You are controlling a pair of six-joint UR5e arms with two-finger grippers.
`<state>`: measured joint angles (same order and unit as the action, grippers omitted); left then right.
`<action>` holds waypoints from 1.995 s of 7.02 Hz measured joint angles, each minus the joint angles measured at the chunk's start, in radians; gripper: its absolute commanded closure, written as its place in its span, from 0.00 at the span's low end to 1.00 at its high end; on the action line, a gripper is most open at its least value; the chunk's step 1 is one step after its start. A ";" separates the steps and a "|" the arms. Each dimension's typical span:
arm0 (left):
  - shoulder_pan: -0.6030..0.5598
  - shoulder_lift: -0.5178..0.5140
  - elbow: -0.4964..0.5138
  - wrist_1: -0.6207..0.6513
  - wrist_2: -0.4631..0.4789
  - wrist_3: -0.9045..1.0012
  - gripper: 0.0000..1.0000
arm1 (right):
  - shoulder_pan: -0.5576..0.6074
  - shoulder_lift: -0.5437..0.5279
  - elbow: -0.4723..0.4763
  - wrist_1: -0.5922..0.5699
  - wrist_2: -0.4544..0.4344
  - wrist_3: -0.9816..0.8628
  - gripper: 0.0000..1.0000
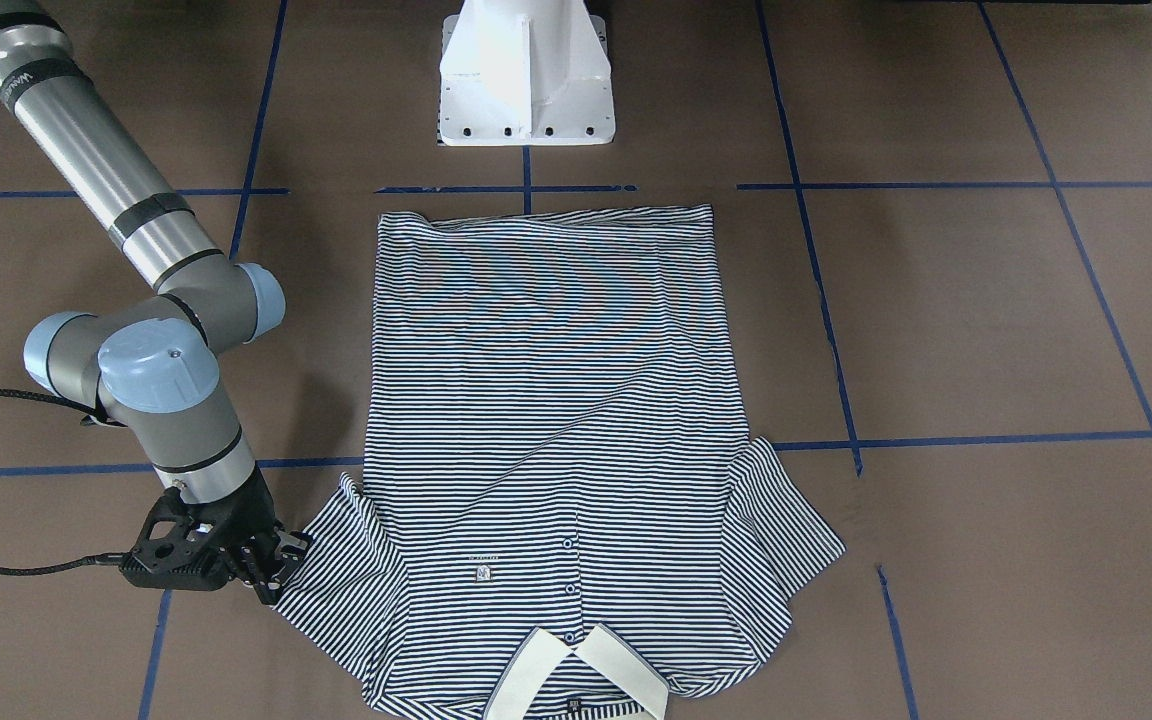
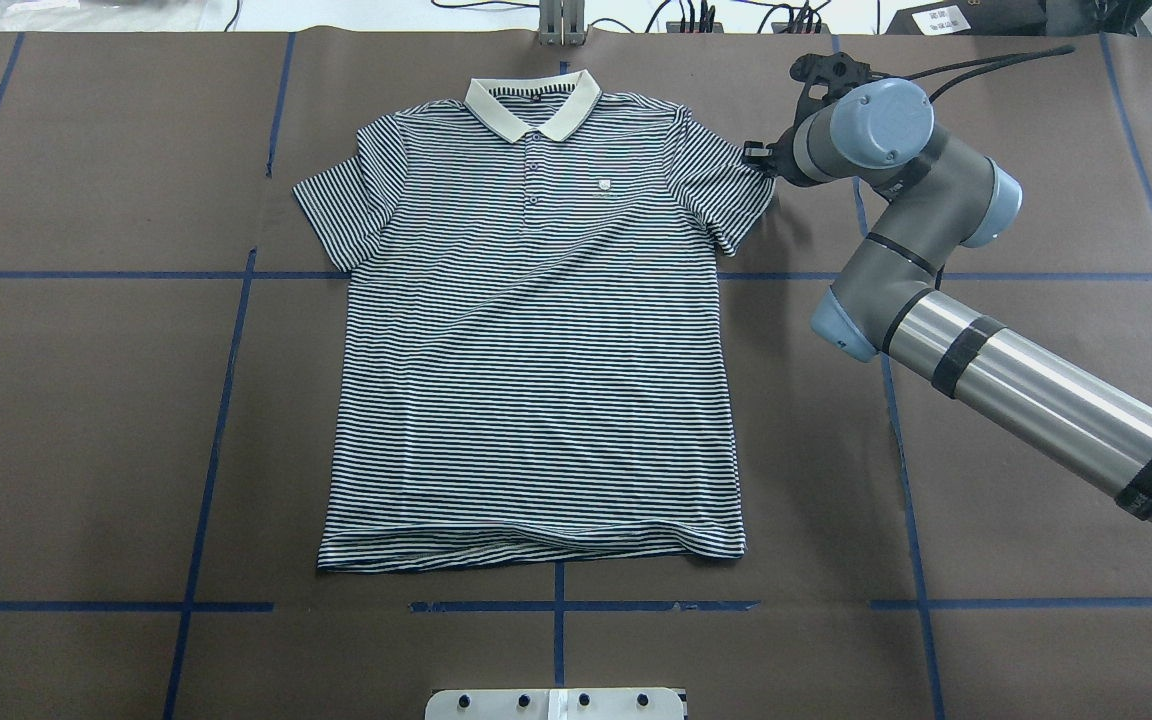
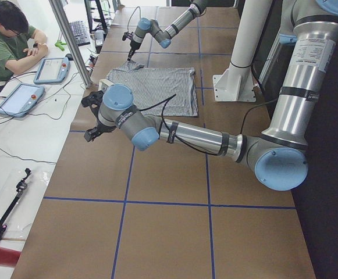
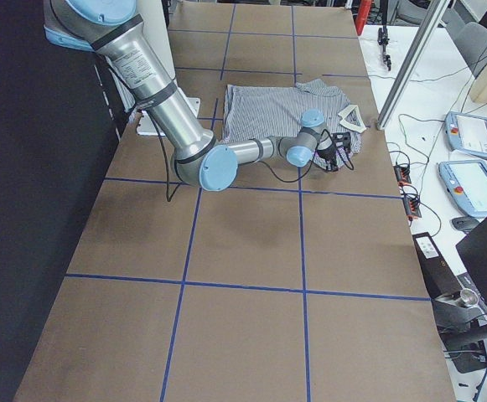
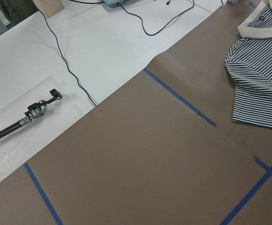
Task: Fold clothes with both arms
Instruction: 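Grasp the sleeve with the right gripper and fold it inward over the shirt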
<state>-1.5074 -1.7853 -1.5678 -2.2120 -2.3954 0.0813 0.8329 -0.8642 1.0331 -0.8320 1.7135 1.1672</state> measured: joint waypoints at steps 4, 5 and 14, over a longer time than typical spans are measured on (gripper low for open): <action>0.001 0.001 0.001 0.000 0.001 0.000 0.00 | -0.077 0.199 0.064 -0.366 -0.135 0.193 1.00; 0.001 0.001 0.001 0.000 0.001 0.000 0.00 | -0.110 0.272 0.001 -0.396 -0.195 0.255 1.00; 0.023 0.003 0.003 -0.033 0.002 -0.001 0.00 | -0.145 0.359 -0.067 -0.412 -0.251 0.178 0.00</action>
<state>-1.4846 -1.7827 -1.5646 -2.2447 -2.3930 0.0798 0.6878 -0.5057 0.9662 -1.2440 1.4629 1.3456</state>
